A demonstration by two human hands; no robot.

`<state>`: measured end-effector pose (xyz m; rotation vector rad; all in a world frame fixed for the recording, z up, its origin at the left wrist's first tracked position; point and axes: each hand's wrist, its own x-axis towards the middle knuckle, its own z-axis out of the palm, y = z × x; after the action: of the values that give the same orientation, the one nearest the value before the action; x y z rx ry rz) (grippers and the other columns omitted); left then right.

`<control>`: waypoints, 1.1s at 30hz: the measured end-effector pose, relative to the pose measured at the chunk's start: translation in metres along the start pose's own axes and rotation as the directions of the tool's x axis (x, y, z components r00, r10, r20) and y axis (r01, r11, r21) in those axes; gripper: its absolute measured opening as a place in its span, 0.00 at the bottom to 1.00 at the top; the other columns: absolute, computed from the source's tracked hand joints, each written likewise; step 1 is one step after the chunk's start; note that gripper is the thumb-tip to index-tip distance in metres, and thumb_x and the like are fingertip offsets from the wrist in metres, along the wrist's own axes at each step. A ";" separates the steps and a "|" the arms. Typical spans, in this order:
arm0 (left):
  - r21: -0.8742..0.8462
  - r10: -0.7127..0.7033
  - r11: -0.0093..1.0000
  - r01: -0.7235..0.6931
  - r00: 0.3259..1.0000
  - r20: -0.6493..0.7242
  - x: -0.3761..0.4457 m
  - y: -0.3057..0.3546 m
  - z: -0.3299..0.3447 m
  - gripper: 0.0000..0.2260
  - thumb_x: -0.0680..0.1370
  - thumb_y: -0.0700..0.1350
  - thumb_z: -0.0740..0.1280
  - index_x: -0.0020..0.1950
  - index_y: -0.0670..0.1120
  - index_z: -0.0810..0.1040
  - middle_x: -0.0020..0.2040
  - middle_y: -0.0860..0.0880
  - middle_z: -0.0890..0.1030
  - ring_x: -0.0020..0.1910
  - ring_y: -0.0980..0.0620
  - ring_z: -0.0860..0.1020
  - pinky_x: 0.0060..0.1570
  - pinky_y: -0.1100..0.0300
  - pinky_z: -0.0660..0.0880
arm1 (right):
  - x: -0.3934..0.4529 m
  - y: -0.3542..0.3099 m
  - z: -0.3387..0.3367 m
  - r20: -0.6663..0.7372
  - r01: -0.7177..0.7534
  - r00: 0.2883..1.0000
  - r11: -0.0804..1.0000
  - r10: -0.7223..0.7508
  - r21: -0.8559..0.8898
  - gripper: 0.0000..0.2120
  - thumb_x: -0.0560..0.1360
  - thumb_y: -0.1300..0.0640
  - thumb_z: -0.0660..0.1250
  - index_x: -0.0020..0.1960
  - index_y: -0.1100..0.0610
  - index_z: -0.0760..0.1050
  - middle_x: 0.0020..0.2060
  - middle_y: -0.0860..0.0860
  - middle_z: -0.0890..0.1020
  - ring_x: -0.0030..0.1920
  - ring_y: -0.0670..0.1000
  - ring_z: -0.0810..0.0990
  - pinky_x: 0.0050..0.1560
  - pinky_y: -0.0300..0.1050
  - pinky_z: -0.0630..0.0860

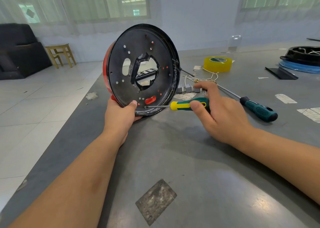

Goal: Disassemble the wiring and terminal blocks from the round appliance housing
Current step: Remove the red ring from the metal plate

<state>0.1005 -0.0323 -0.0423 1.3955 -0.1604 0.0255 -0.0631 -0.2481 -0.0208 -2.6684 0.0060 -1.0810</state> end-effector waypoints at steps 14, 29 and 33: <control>-0.008 -0.005 1.000 0.005 1.000 -0.008 0.002 -0.002 0.001 0.16 0.80 0.36 0.71 0.56 0.57 0.74 0.58 0.51 0.84 0.54 0.47 0.86 0.51 0.45 0.85 | -0.002 -0.004 -0.003 0.008 0.033 0.999 0.995 -0.034 0.096 0.22 0.76 0.46 0.60 0.69 0.46 0.63 0.43 0.42 0.76 0.39 0.47 0.74 0.38 0.48 0.72; -0.011 -0.004 1.000 0.005 1.000 0.014 0.001 -0.001 0.000 0.17 0.80 0.36 0.70 0.58 0.58 0.75 0.59 0.51 0.84 0.54 0.47 0.86 0.51 0.44 0.85 | 0.001 0.000 -0.001 0.037 -0.065 0.998 0.975 0.059 0.212 0.22 0.80 0.37 0.54 0.70 0.44 0.62 0.35 0.49 0.80 0.35 0.50 0.78 0.38 0.56 0.77; -0.012 -0.004 1.000 0.005 1.000 0.011 0.001 -0.001 -0.001 0.17 0.80 0.36 0.71 0.56 0.59 0.75 0.59 0.51 0.84 0.54 0.48 0.86 0.51 0.44 0.85 | 0.000 0.000 0.004 -0.011 -0.056 0.998 0.965 0.061 0.258 0.17 0.81 0.42 0.59 0.67 0.44 0.63 0.35 0.48 0.78 0.34 0.48 0.76 0.34 0.46 0.73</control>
<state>0.1016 -0.0316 -0.0429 1.3841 -0.1660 0.0133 -0.0601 -0.2475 -0.0235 -2.4116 -0.0488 -1.0125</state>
